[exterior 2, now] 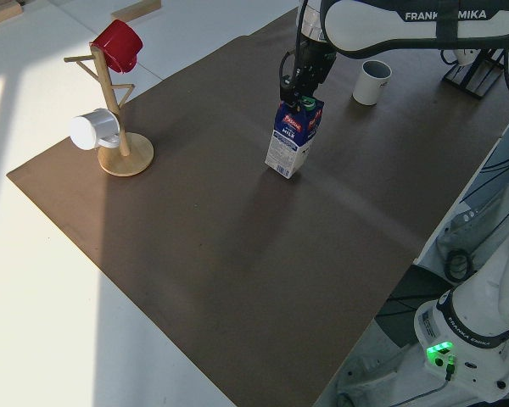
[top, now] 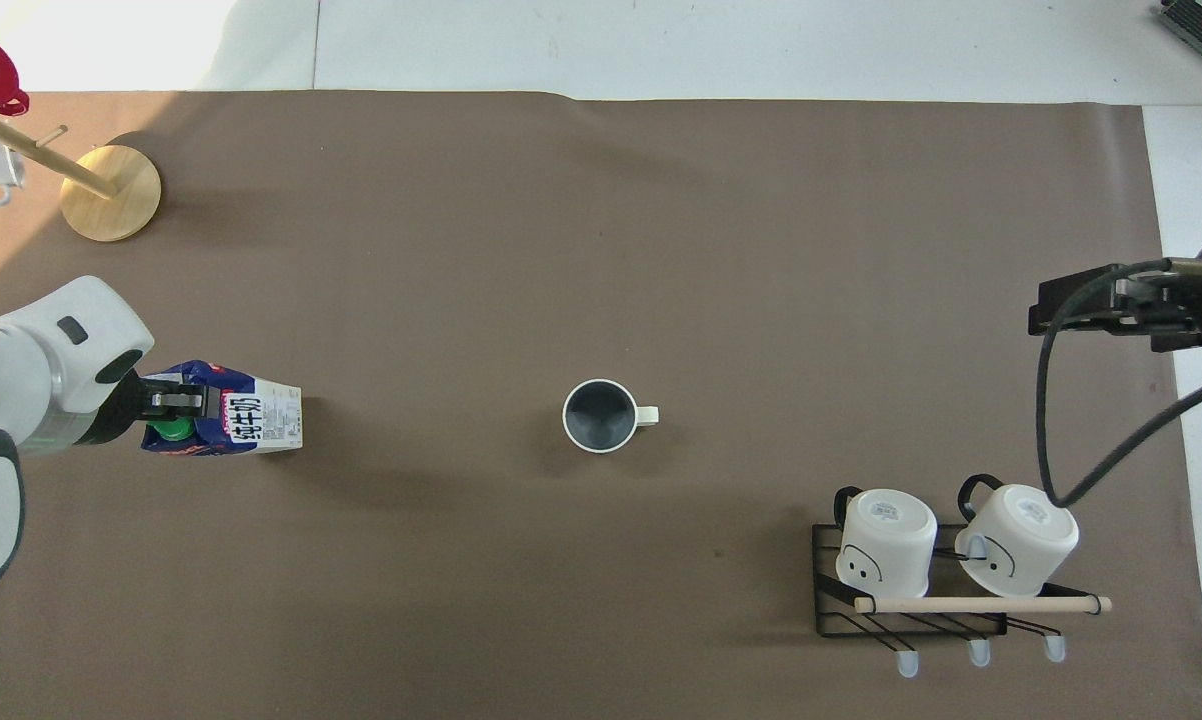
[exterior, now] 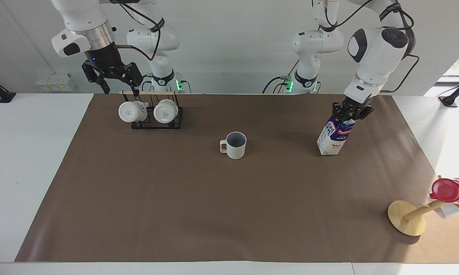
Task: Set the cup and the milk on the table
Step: 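Carry the milk carton beside the mug with the left gripper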
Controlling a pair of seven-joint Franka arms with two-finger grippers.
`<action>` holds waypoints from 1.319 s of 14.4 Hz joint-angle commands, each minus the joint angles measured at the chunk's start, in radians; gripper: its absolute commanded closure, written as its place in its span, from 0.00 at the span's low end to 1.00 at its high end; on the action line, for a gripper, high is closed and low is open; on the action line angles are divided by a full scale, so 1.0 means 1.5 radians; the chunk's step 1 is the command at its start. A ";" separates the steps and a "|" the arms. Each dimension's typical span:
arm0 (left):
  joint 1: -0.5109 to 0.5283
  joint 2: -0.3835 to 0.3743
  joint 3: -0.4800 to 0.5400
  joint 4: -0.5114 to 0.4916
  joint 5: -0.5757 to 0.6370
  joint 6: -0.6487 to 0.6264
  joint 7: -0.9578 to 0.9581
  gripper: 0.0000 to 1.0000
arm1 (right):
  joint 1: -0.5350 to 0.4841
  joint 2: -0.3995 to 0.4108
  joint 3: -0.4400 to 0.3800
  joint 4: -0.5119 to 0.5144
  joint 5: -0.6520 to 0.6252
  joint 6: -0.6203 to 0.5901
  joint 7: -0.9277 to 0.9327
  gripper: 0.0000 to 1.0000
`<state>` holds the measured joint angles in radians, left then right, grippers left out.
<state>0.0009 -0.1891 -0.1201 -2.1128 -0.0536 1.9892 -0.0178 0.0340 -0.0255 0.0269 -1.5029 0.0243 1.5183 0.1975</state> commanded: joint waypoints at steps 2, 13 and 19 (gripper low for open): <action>-0.081 0.049 0.006 0.077 -0.011 -0.028 -0.115 0.55 | -0.005 -0.004 0.003 -0.003 0.010 -0.008 -0.022 0.00; -0.274 0.093 0.004 0.085 -0.009 0.043 -0.330 0.56 | -0.010 -0.003 0.000 -0.001 0.021 -0.012 -0.016 0.00; -0.287 0.131 0.004 0.087 0.006 0.060 -0.355 0.56 | -0.010 -0.003 0.000 -0.001 0.021 -0.012 -0.016 0.00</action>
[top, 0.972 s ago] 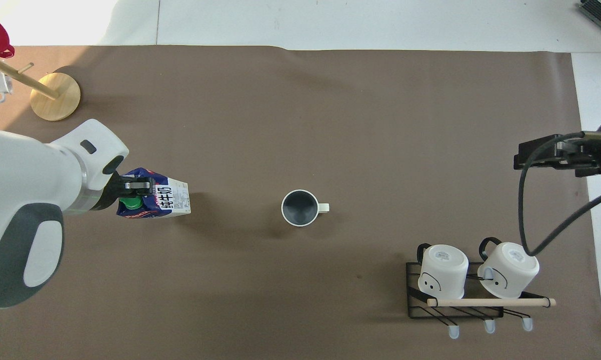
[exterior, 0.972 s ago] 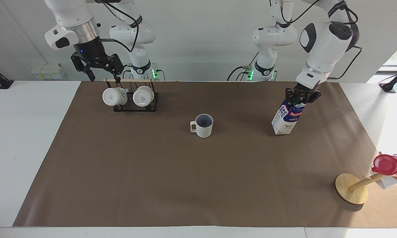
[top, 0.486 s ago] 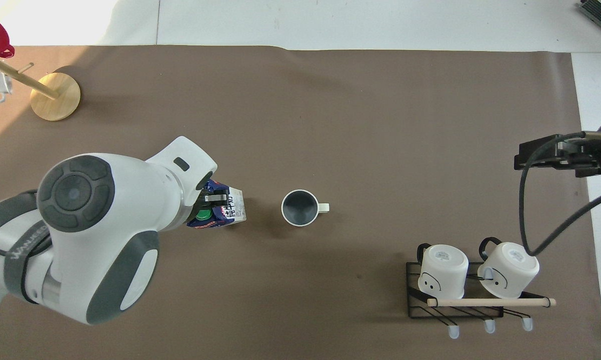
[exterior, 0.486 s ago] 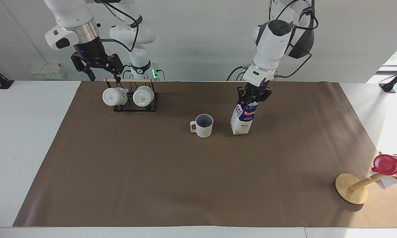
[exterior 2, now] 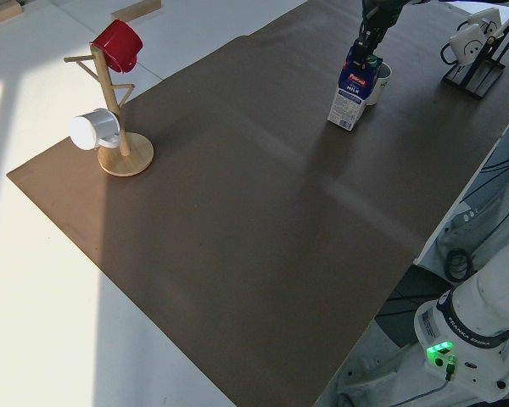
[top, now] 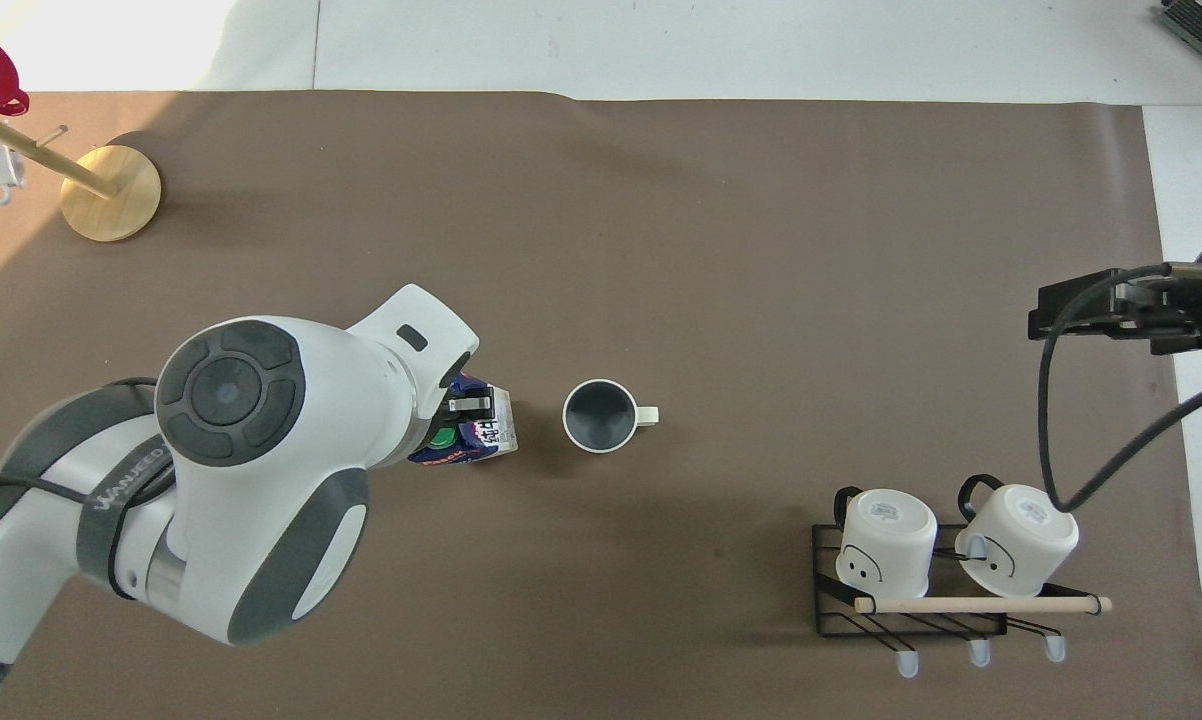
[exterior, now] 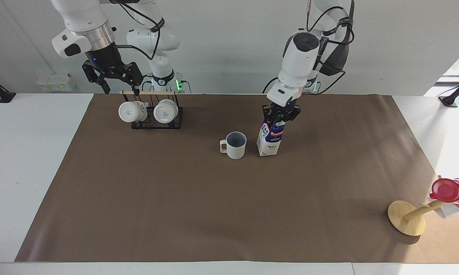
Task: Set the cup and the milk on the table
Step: 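Carry the milk carton beside the mug with the left gripper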
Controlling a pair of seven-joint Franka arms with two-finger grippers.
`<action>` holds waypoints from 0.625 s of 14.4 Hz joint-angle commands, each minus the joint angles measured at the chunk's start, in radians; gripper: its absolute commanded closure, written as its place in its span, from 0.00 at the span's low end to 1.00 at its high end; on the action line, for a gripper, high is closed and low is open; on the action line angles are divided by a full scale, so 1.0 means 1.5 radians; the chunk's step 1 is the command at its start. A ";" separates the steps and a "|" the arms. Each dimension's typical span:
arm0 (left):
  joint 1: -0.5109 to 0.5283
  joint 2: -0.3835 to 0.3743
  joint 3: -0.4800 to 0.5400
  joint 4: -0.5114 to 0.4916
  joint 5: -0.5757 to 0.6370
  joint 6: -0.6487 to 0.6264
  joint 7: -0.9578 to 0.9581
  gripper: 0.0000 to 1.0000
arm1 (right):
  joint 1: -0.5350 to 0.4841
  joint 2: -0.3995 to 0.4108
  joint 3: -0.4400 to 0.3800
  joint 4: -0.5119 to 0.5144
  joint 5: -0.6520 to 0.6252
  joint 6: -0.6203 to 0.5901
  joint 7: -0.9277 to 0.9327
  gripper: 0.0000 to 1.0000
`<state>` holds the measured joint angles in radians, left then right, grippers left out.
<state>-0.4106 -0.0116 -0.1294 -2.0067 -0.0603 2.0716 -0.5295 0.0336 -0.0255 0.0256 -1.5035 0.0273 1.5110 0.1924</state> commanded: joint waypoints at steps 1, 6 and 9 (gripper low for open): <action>-0.014 0.013 0.011 0.018 0.012 0.005 -0.019 0.56 | -0.010 -0.003 0.001 -0.001 0.019 -0.007 -0.013 0.00; -0.014 0.013 0.010 0.018 0.012 0.007 -0.021 0.36 | -0.010 -0.003 0.001 -0.001 0.019 -0.007 -0.013 0.00; -0.014 0.013 0.010 0.021 0.011 0.011 -0.022 0.00 | -0.010 -0.002 0.001 -0.001 0.019 -0.007 -0.014 0.00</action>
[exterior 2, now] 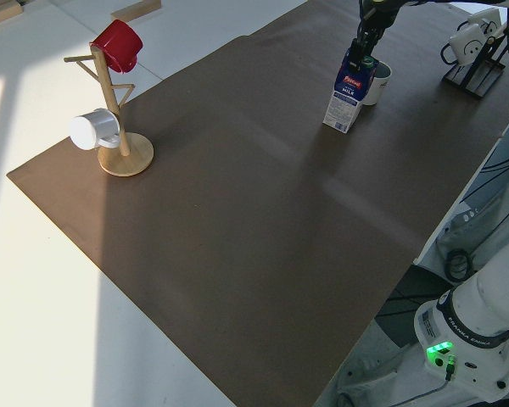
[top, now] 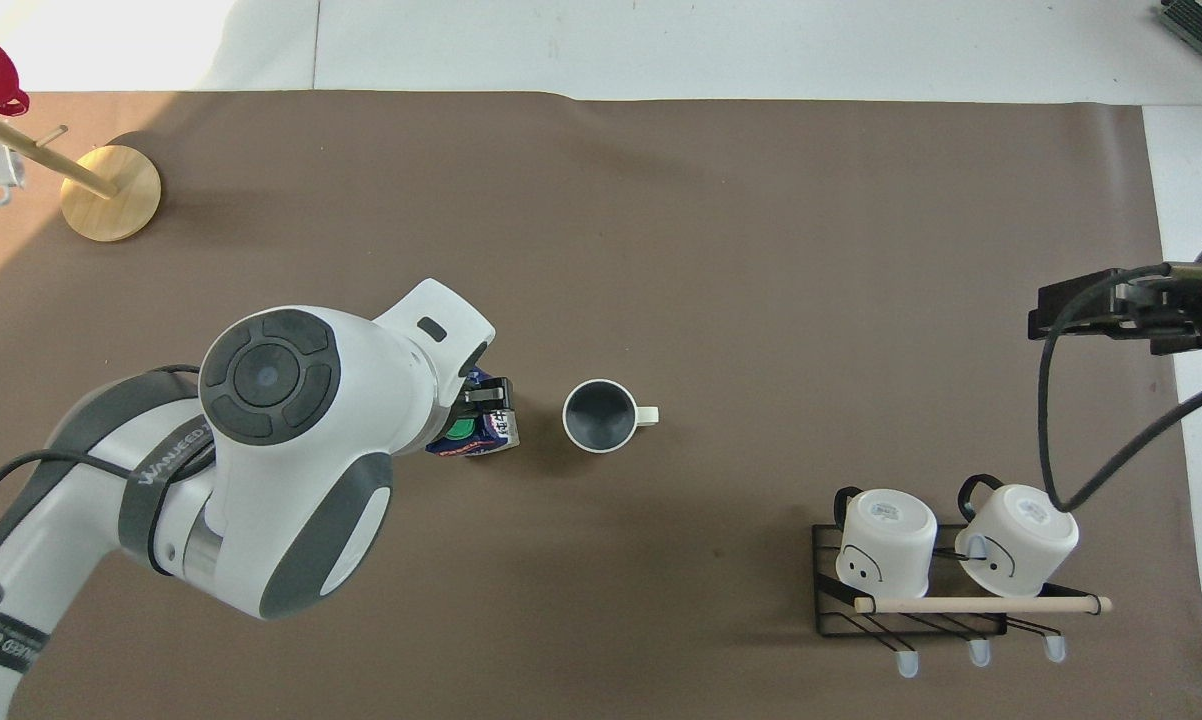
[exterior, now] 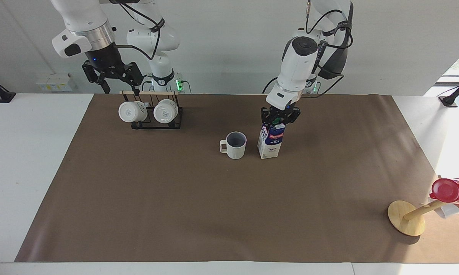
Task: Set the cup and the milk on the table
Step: 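Carry the milk carton beside the mug with the left gripper, then open the left gripper and draw it back from the carton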
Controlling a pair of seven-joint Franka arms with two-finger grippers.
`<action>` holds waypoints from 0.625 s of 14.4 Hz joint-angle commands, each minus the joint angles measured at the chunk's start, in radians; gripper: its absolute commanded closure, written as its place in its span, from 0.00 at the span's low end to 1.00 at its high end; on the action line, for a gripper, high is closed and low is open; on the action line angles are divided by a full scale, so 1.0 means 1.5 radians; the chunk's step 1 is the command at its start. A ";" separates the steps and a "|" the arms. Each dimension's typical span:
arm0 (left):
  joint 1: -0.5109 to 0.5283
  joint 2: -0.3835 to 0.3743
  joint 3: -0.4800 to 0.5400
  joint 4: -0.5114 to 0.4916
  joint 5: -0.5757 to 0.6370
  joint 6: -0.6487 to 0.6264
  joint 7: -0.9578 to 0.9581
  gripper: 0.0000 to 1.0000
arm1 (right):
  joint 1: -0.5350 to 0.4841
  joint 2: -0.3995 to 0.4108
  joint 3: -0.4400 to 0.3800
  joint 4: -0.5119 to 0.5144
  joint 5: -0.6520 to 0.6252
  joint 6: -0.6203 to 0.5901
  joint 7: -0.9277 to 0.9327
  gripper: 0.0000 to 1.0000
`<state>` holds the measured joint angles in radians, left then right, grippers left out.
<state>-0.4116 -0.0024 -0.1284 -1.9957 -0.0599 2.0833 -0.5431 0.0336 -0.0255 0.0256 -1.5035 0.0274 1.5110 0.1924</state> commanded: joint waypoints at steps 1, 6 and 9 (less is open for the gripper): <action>-0.013 0.007 0.009 0.024 0.010 -0.008 -0.013 0.00 | -0.010 -0.003 0.001 -0.001 0.019 -0.007 -0.013 0.00; 0.009 -0.007 0.018 0.155 0.010 -0.181 0.048 0.00 | -0.010 -0.003 0.001 -0.001 0.019 -0.007 -0.013 0.00; 0.086 -0.008 0.018 0.201 0.011 -0.242 0.148 0.00 | -0.010 -0.003 0.001 -0.001 0.019 -0.007 -0.014 0.00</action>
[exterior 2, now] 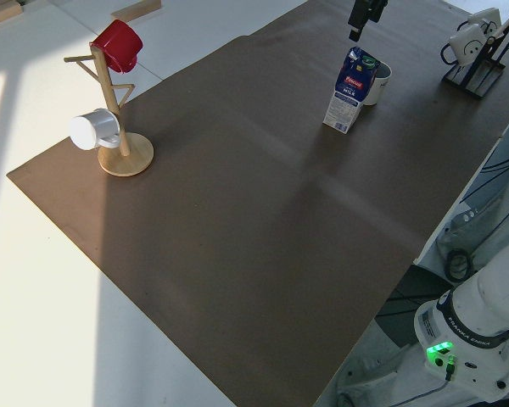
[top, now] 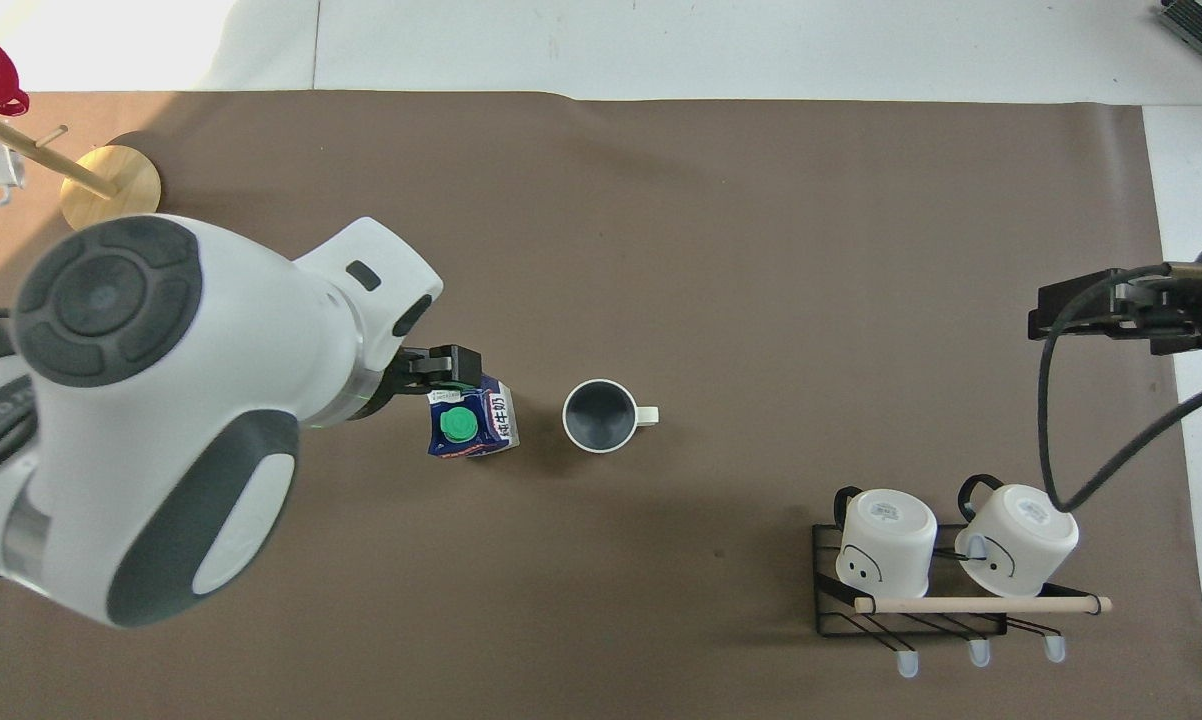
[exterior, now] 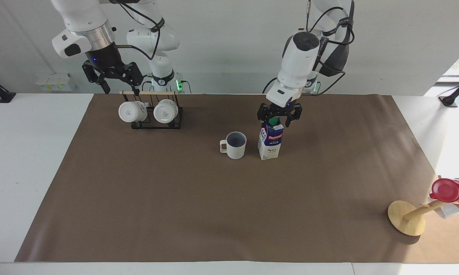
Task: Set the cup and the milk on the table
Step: 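Open the left gripper and draw it back from the carton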
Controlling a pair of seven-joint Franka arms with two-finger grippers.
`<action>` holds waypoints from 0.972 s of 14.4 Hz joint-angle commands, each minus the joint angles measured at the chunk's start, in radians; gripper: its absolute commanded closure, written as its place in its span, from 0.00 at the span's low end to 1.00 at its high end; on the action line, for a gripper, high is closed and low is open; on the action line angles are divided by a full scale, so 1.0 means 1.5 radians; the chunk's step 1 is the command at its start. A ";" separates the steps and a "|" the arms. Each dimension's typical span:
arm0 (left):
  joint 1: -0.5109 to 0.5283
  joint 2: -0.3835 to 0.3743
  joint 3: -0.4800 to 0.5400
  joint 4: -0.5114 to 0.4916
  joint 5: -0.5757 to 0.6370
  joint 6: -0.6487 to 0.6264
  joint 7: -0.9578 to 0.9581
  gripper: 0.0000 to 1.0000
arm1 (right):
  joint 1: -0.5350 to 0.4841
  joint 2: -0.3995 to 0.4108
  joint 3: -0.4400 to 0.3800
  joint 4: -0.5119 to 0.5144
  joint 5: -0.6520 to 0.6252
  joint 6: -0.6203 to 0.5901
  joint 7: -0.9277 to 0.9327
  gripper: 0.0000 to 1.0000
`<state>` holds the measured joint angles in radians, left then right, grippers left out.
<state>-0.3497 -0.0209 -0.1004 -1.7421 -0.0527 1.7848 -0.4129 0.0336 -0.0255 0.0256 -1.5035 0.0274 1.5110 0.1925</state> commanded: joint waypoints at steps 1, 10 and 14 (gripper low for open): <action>0.081 0.004 -0.001 0.044 0.006 -0.062 0.100 0.00 | -0.010 -0.003 0.001 -0.001 0.019 -0.007 -0.013 0.00; 0.193 -0.001 0.002 0.143 0.009 -0.207 0.218 0.00 | -0.010 -0.003 0.001 -0.001 0.019 -0.008 -0.013 0.00; 0.194 -0.009 -0.001 0.139 0.004 -0.204 0.217 0.00 | -0.010 -0.003 0.001 -0.001 0.019 -0.007 -0.013 0.00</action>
<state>-0.0608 -0.0266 -0.0982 -1.5433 -0.0518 1.4981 -0.0901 0.0336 -0.0255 0.0256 -1.5035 0.0274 1.5110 0.1924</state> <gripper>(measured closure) 0.000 0.000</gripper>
